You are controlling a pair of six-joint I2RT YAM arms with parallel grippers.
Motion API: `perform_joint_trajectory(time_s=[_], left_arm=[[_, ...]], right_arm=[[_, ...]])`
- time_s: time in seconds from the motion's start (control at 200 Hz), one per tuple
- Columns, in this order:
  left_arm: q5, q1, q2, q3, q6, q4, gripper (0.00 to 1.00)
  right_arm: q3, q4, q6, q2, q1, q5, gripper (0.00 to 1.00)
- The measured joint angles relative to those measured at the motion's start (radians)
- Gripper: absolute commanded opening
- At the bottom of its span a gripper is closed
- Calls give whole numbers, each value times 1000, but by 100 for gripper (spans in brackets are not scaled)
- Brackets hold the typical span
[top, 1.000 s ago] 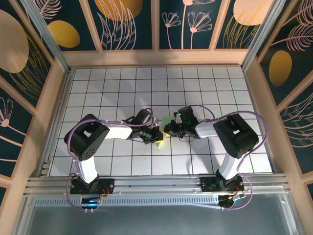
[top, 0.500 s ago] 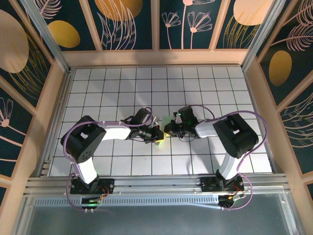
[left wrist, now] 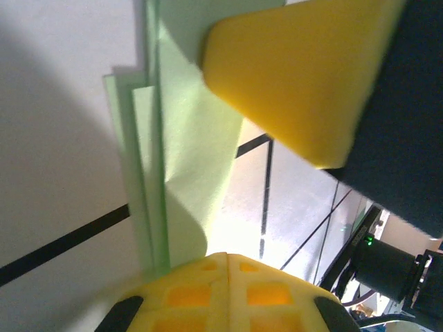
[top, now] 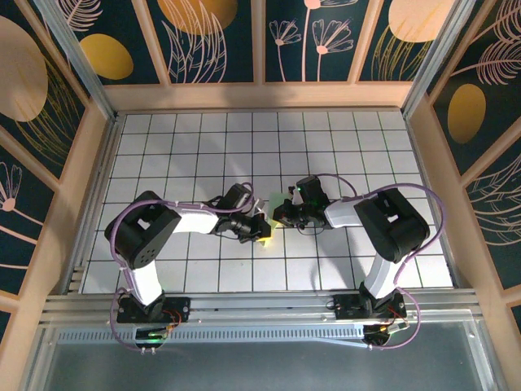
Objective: Fold a paper plane with a square sheet of paper (fold left side to right side)
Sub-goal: Fold the wing for the fifth time at the center of the table.
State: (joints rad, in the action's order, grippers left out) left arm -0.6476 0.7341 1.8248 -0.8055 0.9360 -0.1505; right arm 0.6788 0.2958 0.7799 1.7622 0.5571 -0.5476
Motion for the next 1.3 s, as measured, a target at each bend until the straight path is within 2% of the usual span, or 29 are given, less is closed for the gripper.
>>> perform_joint_trajectory(time_s=[0.776, 1.301], left_arm=[[5, 13, 12, 11, -71, -10, 0], [20, 43, -76, 112, -113, 4, 0]], right_arm=[[8, -16, -16, 3, 0, -4, 0], [19, -35, -17, 6, 0, -4, 0]])
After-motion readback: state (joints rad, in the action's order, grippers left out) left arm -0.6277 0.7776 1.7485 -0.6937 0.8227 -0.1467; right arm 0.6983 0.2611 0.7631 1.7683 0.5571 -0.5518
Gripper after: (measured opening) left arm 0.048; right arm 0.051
